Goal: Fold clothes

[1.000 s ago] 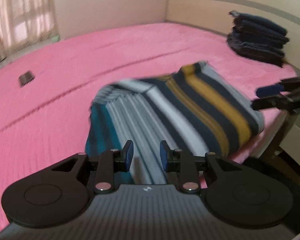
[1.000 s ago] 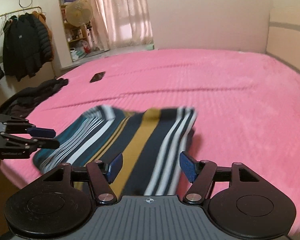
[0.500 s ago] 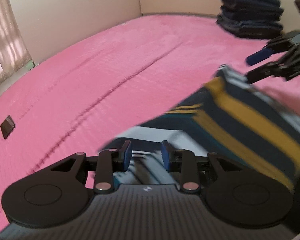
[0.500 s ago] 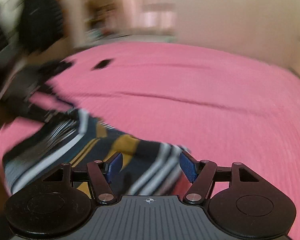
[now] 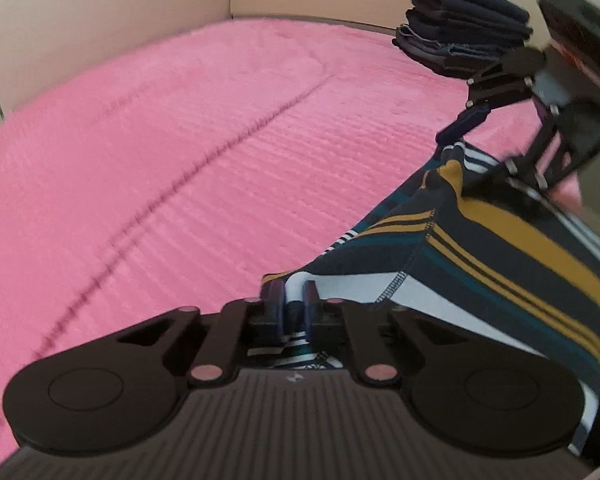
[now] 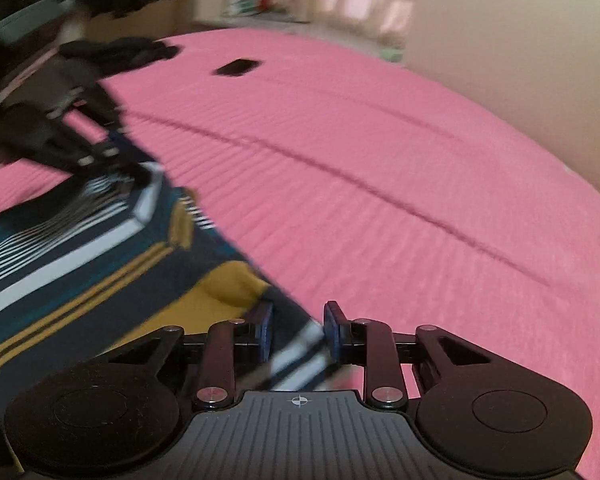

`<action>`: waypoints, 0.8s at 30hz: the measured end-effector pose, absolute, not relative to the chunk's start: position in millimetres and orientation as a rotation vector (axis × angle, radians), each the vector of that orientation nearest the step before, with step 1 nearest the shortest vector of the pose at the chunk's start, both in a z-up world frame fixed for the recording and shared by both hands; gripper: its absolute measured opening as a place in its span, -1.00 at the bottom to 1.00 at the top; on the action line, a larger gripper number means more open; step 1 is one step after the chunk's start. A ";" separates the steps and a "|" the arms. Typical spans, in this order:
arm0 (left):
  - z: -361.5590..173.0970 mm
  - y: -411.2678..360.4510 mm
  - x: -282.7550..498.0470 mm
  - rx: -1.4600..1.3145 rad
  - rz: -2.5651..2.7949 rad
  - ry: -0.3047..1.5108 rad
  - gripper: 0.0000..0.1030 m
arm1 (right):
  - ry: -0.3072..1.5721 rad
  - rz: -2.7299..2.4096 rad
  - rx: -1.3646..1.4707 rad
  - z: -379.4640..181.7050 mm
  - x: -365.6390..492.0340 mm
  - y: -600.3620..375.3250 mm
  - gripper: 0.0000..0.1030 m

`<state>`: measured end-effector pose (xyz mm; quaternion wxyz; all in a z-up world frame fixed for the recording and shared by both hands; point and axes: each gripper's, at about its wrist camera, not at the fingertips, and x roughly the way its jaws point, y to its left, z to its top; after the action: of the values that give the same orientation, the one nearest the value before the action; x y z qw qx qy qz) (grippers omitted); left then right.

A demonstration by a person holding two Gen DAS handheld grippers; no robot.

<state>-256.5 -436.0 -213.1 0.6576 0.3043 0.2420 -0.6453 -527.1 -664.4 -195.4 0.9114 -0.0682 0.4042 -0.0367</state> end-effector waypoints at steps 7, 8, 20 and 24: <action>-229.7 -445.5 -263.0 0.668 -1.364 0.553 -0.87 | 0.835 -0.171 -0.010 -204.9 -531.7 -683.9 -0.51; -230.3 -448.3 -261.0 0.651 -1.353 0.575 -0.84 | 0.827 -0.180 -0.027 -200.1 -534.9 -680.8 -0.51; -172.2 -433.1 -299.9 0.555 -1.414 0.522 -0.70 | 0.663 -0.134 0.135 -177.5 -629.3 -589.3 0.34; -175.8 -463.3 -340.6 0.628 -1.539 0.514 -0.69 | 0.738 -0.156 0.190 -210.4 -641.7 -569.7 0.34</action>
<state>-340.6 -463.3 -175.8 0.6449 0.2757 0.2257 -0.6761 -641.7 -569.7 -210.4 0.9253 0.0925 0.3598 -0.0761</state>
